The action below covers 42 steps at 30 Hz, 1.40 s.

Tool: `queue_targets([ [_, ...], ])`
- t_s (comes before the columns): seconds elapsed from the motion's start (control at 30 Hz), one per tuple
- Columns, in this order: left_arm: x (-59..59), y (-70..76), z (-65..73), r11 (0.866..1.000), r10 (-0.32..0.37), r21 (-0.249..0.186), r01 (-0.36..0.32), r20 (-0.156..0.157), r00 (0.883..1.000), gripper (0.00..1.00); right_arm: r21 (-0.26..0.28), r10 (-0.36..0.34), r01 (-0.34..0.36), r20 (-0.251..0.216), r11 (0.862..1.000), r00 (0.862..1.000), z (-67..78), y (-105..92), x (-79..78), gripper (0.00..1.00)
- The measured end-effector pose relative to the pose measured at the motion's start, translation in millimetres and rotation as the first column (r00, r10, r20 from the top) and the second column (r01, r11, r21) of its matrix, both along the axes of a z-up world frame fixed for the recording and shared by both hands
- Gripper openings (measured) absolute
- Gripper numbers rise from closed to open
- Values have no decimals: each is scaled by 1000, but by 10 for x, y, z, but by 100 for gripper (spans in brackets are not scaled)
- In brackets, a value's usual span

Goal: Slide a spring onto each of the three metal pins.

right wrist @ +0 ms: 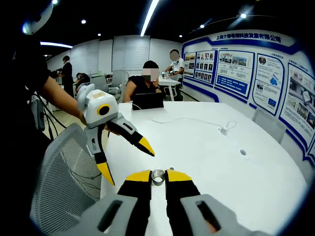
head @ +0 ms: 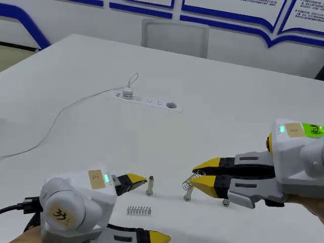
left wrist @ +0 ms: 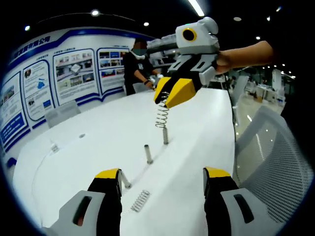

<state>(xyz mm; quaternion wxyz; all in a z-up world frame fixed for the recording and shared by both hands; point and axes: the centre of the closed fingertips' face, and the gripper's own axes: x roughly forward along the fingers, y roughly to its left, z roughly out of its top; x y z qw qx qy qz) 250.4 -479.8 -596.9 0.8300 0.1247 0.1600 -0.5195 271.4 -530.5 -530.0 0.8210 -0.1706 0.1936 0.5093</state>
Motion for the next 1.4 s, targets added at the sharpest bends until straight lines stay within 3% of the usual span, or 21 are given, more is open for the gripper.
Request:
queue_targets([
  [0.1,27,66,26,998,48,-28,-49,-6,999,74,-5,-27,27,5,1000,1000,-3,-55,63,11],
  [0.27,57,218,-97,992,127,7,-127,-15,992,90,-36,-93,93,6,995,996,-65,-180,186,11],
  [0.4,59,308,-150,985,171,10,-171,-24,985,94,-36,-130,130,1,991,992,-84,-253,251,11],
  [0.7,66,401,-124,964,255,-58,-258,-52,965,96,-45,-235,234,-10,971,972,-154,-432,453,11],
  [0.9,91,438,-141,957,278,-63,-282,-66,958,96,-74,-264,262,-20,962,964,-252,-478,525,11],
  [1.03,107,435,-160,951,293,-77,-301,-93,951,96,-89,-279,275,-33,957,960,-360,-467,569,11],
  [1.1,94,445,-237,951,295,-58,-304,-129,947,95,-96,-293,288,-44,953,955,-422,-471,610,11],
  [1.4,100,464,-264,945,305,-68,-319,-159,939,94,-94,-336,327,-109,940,936,-604,-383,697,11],
])
